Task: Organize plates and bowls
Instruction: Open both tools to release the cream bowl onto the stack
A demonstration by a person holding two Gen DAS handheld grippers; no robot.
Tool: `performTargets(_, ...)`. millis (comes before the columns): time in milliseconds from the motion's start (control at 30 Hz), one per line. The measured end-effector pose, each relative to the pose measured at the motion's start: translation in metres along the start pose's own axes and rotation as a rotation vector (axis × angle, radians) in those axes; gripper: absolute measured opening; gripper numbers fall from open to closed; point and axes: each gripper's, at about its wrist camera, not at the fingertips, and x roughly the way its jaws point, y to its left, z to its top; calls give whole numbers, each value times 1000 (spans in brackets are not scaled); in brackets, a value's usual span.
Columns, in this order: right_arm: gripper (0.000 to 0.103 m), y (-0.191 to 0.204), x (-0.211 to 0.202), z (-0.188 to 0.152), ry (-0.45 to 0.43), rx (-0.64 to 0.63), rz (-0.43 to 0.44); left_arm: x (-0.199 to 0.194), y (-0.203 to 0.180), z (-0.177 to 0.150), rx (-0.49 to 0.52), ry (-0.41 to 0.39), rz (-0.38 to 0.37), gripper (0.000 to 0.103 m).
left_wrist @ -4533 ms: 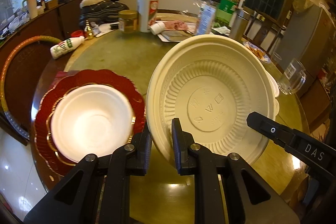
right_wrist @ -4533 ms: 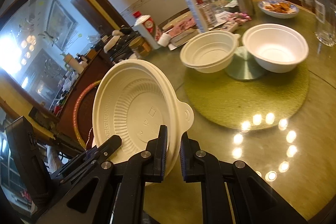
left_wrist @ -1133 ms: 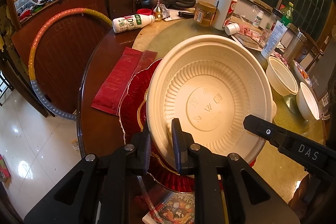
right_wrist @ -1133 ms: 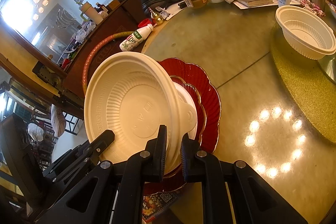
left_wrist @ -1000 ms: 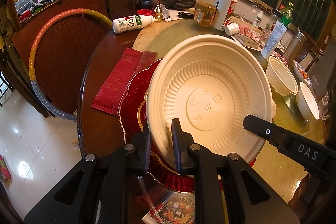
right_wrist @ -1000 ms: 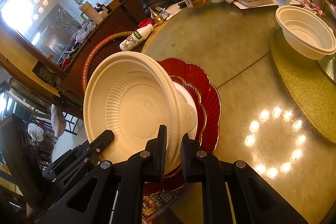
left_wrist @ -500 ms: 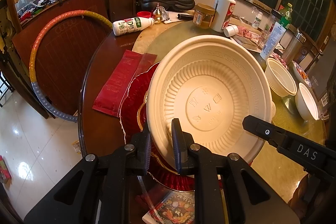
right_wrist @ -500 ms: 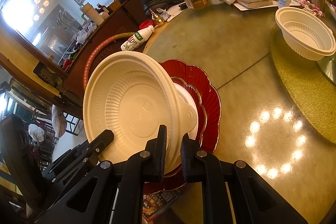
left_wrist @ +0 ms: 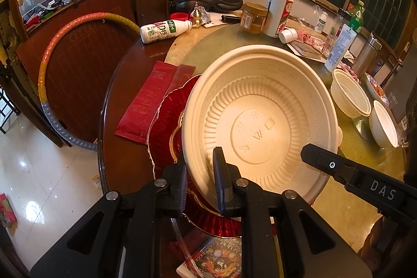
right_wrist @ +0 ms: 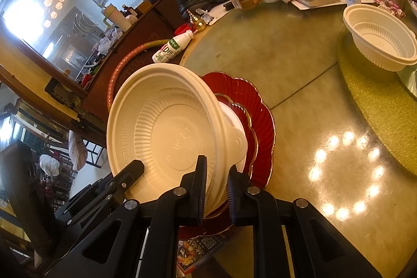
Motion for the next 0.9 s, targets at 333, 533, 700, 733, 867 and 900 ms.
performTargets(333,16,-3,0,-1,-5,15,19,3,1,-1,-25,9,-6,15)
performTargets(533,17,0,-4,-2,-16,15,38,1,6,-1,-55,-5,-19,17)
performTargets(700,35,-3,-9,-2,-38,29,53,-2,11,-1,-100,-19,-43,53)
performTargets(733,38,-4,-10,-2,-42,32,55,-2,12,0,-107,-22,-47,54)
performTargets(867,38,-4,-16,-3,-53,35,66,-6,11,1,-105,-37,-44,55)
performTargets(900,38,-5,-17,-3,-56,37,69,-7,11,1,-105,-40,-44,55)
